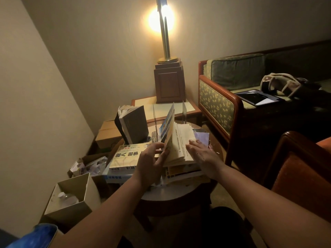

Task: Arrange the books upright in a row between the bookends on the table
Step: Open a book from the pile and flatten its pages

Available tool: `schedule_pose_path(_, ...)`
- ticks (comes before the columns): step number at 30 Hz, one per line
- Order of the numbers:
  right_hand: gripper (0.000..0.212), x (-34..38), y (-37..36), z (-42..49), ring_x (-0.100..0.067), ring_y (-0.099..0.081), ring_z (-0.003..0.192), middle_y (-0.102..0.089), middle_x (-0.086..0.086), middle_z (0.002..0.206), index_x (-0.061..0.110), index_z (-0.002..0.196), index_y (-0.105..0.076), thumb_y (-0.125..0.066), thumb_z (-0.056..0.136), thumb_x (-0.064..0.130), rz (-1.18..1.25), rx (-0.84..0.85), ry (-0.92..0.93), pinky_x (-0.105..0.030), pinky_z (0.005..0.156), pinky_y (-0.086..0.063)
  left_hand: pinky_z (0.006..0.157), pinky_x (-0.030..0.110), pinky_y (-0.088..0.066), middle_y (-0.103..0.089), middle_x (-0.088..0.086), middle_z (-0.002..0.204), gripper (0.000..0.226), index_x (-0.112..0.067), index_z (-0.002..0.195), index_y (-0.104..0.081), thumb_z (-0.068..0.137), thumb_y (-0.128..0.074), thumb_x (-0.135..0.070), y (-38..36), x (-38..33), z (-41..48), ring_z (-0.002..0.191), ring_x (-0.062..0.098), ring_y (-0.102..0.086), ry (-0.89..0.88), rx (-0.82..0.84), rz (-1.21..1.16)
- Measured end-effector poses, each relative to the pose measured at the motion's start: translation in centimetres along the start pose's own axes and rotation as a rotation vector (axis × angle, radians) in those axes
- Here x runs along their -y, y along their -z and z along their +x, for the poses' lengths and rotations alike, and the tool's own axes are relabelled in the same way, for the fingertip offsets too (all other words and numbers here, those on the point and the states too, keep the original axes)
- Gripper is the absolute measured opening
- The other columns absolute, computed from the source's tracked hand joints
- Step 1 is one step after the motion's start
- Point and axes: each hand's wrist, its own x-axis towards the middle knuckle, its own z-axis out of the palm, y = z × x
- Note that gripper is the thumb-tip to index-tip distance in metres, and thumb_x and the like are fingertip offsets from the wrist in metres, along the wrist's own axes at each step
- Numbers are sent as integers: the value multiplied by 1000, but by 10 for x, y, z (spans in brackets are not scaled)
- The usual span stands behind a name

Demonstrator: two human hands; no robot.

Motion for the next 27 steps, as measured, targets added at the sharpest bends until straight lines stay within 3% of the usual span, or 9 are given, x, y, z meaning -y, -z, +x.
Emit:
schedule_pose_path(3,53,1,-3,3,-15,-10,157,-25,7,167,30,154,-40,-25,108,51,-203,-17,2,-54,122,8,74,19,-58,-65,-11,118,32,-12,128,-59,106,-51,-32,-1,-2,-5,108,-5,-65,13,-65,-11)
schedule_pose_path(7,48,20,-4,13,-22,-56,128,-64,1,132,24,115,-65,-31,106,56,-363,-141,-3,-57,123,0,63,14,-54,-63,-16,102,29,-9,118,-57,106,-42,-30,0,-4,-10,94,-5,-67,2,-110,52)
schedule_pose_path(10,42,37,-5,23,-22,-61,113,-66,-2,119,18,113,-60,-44,101,55,-365,-167,-60,-57,124,-11,60,11,-51,-60,-13,93,20,-11,106,-56,103,-42,-25,2,-8,-13,88,-4,-66,54,-186,71)
schedule_pose_path(13,48,44,-10,28,-27,-50,133,-55,-5,143,19,139,-46,-54,98,41,-335,-178,6,-55,123,-12,61,12,-53,-60,-10,99,16,-9,118,-51,104,-49,-15,3,-12,-16,88,3,-69,157,-215,16)
schedule_pose_path(15,57,45,-11,29,-28,-31,150,-34,-6,162,20,153,-36,-54,101,30,-347,-118,113,-50,124,-9,73,19,-58,-56,-2,121,49,-16,140,-35,99,-60,-10,7,-10,-17,104,-2,-65,148,-282,10)
schedule_pose_path(18,66,42,-11,32,-27,-5,157,-9,-5,171,18,162,-21,-52,103,19,-461,90,205,-46,126,-3,103,48,-52,-27,12,160,101,-22,159,-8,85,-77,-13,13,1,-16,144,26,-38,38,-420,272)
schedule_pose_path(20,65,39,-11,34,-26,2,158,-4,-5,172,18,163,-14,-46,106,21,-486,177,201,-45,127,-3,110,63,-40,-7,12,168,110,-21,161,-6,79,-80,-17,17,2,-14,153,35,-18,43,-477,456)
schedule_pose_path(23,60,38,-14,36,-20,10,157,4,-1,172,20,164,-7,-25,111,41,-472,222,165,-41,126,1,116,70,-5,0,13,169,96,-23,162,-19,81,-69,-21,24,4,-13,155,38,-1,-7,-444,742)
schedule_pose_path(27,63,38,-17,35,-17,12,156,5,0,171,21,164,-5,-20,109,48,-486,220,145,-38,124,5,111,78,-5,-38,11,159,57,-28,143,-54,86,-59,-24,27,14,-8,151,40,-24,-62,-73,1024)
